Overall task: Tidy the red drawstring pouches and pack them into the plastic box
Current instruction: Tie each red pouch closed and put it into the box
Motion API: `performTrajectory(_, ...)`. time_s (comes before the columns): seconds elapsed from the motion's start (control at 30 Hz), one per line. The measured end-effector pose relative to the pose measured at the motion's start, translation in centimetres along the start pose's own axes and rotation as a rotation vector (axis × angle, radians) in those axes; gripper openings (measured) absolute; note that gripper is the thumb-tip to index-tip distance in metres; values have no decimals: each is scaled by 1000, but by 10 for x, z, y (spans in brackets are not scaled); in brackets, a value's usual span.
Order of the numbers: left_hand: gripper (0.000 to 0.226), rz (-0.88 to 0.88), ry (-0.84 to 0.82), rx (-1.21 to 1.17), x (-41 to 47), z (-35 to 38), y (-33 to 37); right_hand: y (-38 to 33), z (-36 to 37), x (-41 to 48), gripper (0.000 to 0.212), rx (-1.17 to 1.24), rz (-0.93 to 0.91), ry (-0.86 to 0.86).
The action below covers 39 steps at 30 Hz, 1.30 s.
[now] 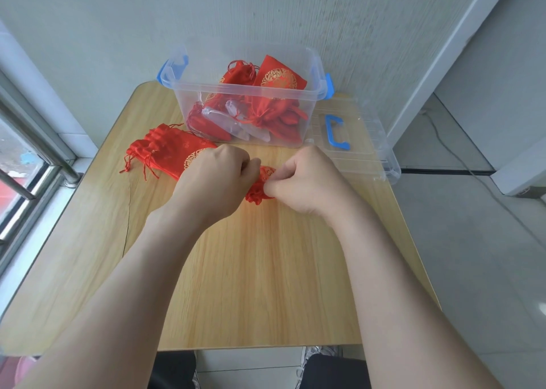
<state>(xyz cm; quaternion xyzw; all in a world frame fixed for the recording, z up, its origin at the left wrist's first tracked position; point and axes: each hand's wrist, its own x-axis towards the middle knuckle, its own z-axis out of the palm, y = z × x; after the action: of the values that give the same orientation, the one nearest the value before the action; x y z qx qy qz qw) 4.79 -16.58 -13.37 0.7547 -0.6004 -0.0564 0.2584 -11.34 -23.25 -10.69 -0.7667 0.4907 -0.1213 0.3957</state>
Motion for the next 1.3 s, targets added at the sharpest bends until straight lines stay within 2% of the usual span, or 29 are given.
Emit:
performTrajectory(0.1, 53, -11, -15, 36, 0, -1, -4, 2, 1, 0, 14, -137, -19, 40)
performTrajectory(0.27, 52, -12, -78, 47, -2, -1, -5, 5, 5, 1, 26, -350, -117, 13)
performTrajectory(0.4, 58, -69, -68, -26, 0, -4, -3, 4, 7, 1, 18, -415, -243, 75)
performTrajectory(0.5, 61, -137, -84, -116, -1, -8, 0, 6, 5, 2, 16, -416, -256, 62)
performTrajectory(0.63, 56, -284, -90, -484, -1, -6, 8, 2, 3, 2, 22, -323, -196, 147)
performTrajectory(0.73, 52, -298, -48, -723, 0, -6, 14, 4, 3, 3, 14, -194, -197, 167)
performTrajectory(0.8, 51, -298, -53, -824, 1, -7, 15, 9, 7, 2, 39, -103, -182, 41)
performTrajectory(0.87, 49, -295, -88, -942, 2, -9, 16, 14, 13, 5, 60, -84, -222, 16)
performTrajectory(0.9, 47, -299, -100, -1015, 2, -10, 16, 15, 16, 7, 59, -98, -263, 52)
performTrajectory(1.0, 50, -316, -47, -1165, 3, -16, 15, 14, 21, 18, 23, -134, -350, 227)
performTrajectory(1.07, 57, -363, 74, -1065, 4, -18, 12, 12, 22, 24, 7, -78, -339, 350)
performTrajectory(1.13, 53, -409, 217, -786, 5, -16, 1, 9, 21, 27, 18, -1, -276, 431)
performTrajectory(1.23, 30, -431, 311, -339, 4, -10, -25, -4, 20, 23, 22, 285, -193, 386)
performTrajectory(1.3, 34, -453, 278, -170, 2, -6, -34, -15, 17, 22, 12, 496, -174, 323)
